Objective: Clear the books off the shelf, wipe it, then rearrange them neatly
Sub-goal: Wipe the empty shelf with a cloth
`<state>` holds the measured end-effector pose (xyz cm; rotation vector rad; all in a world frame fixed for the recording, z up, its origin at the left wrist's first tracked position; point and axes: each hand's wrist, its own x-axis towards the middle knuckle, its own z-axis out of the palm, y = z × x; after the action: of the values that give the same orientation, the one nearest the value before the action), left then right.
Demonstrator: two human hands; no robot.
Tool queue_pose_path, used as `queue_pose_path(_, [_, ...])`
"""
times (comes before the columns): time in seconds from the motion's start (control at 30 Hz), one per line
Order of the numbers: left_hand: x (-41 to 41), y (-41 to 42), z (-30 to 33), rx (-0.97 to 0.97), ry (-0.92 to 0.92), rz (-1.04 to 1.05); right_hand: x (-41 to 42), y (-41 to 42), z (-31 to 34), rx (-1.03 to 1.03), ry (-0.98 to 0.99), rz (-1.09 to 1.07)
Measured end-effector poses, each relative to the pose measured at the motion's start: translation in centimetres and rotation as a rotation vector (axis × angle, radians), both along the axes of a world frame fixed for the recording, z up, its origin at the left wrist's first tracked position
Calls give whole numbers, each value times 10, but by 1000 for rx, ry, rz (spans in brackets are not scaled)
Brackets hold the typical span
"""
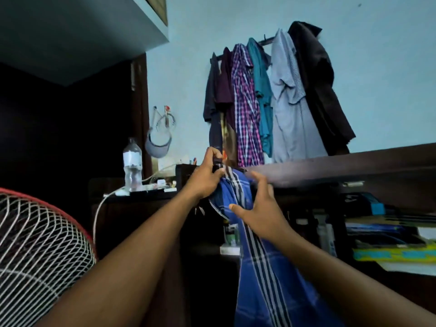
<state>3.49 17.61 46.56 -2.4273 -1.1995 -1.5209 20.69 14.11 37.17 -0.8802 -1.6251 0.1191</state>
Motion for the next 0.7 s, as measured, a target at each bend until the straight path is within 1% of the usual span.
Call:
queue_pose_path(0.07, [-13,11,22,38,-55,20,-17,20,15,-14,-63,18])
queue_pose_path(0.1, [-19,18,33,36,-102,7,-25,29,20,-54,-100,8])
queue_pose_path(0.17, [-32,33,58,1,-240,-51,-42,50,30,-114,-173,-22])
queue_pose_path(0.27, [-40,35,88,-106,-493,-247,-61,78,39,-206,-163,54])
queue_pose_path(0.33, [-42,33,97,-134,-541,-339,-67,89,47,-238,-121,94])
queue_pose_path(0.37, [-46,34,97,-88,-509,-319,-67,91,56,-238,-57,91])
queue_pose_path(0.4, [-52,40,96,-15,-427,-241,-66,93,66,-216,38,92])
queue_pose_path(0.43, [-55,41,92,44,-296,-120,-60,94,79,-193,145,92])
queue_pose_path(0.5, [-59,43,83,60,-22,67,-44,91,105,-137,313,46])
queue_pose_path(0.53, [-57,44,79,40,90,140,-34,84,115,-110,339,4])
queue_pose_path(0.6, [-46,39,74,42,287,324,-15,75,131,-86,305,-54])
queue_pose_path(0.63, [-37,36,70,61,350,404,-7,72,135,-79,283,-49])
queue_pose_path(0.67, [-30,37,67,81,364,437,-4,69,139,-71,266,-15])
queue_pose_path(0.7, [-18,38,63,84,344,396,4,65,139,-53,256,18])
